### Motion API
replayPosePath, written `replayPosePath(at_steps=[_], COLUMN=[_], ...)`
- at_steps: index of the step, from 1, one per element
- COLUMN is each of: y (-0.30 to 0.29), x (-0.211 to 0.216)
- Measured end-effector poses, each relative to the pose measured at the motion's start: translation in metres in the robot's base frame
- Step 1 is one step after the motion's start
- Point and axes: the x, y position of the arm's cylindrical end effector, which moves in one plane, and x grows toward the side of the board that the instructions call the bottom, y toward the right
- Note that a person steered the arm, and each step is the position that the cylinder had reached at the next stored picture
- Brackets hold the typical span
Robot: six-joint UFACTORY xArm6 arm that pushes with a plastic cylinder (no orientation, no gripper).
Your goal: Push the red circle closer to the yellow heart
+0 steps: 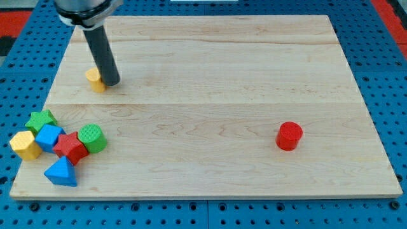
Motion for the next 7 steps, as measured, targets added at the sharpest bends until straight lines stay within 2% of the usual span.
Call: replayPosePath(at_steps=[2,3,5,7], y=[-0.027,0.047,0.267,0.341], x=[-0.002,0.01,0.012,0.069])
